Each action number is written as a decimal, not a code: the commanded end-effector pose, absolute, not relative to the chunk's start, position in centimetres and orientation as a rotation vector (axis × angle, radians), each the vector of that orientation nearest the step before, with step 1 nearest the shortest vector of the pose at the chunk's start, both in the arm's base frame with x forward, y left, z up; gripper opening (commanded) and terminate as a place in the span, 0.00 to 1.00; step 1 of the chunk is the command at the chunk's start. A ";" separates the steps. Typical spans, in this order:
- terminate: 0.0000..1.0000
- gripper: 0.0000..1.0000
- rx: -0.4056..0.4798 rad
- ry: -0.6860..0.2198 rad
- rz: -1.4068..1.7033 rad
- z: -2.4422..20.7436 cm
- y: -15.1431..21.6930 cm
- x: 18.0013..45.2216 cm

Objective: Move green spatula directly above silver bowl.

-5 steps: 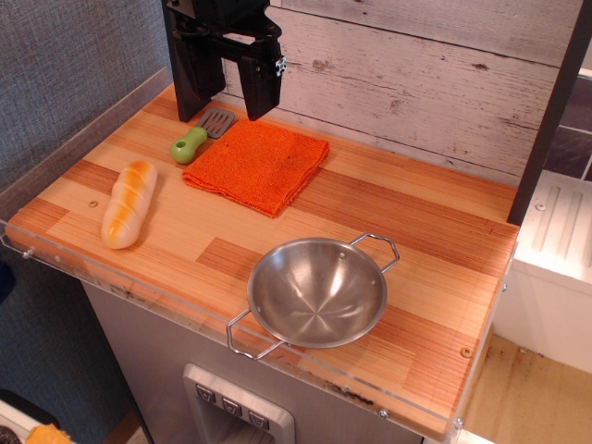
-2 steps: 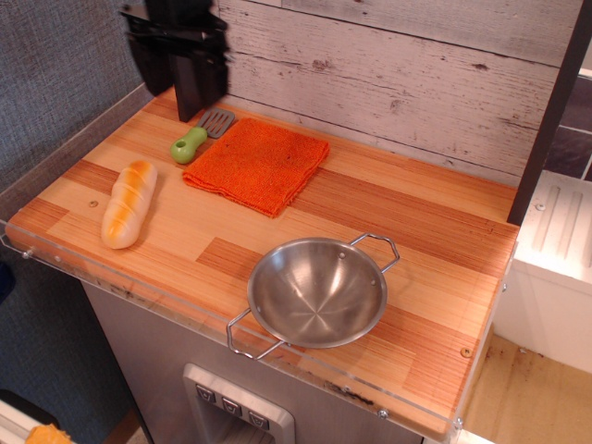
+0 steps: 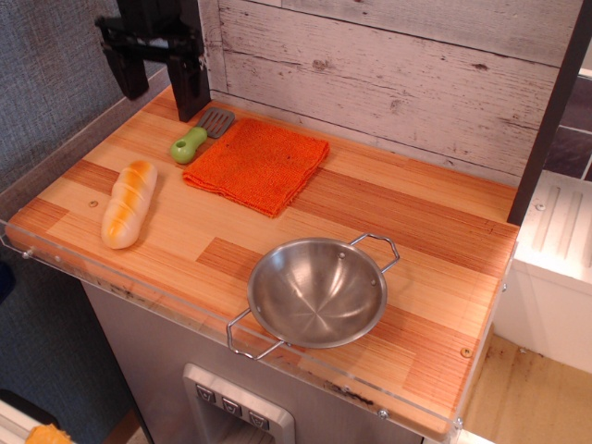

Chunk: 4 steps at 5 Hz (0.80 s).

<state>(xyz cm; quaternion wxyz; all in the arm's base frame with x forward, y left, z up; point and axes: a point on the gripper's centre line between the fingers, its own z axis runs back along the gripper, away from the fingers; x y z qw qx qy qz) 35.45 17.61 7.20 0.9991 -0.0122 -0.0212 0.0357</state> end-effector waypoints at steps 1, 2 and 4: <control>0.00 1.00 0.011 -0.040 0.032 6.5 16.7 36.8; 0.00 1.00 0.029 -0.004 0.046 5.1 17.6 36.6; 0.00 1.00 0.055 0.040 0.049 4.0 18.6 36.5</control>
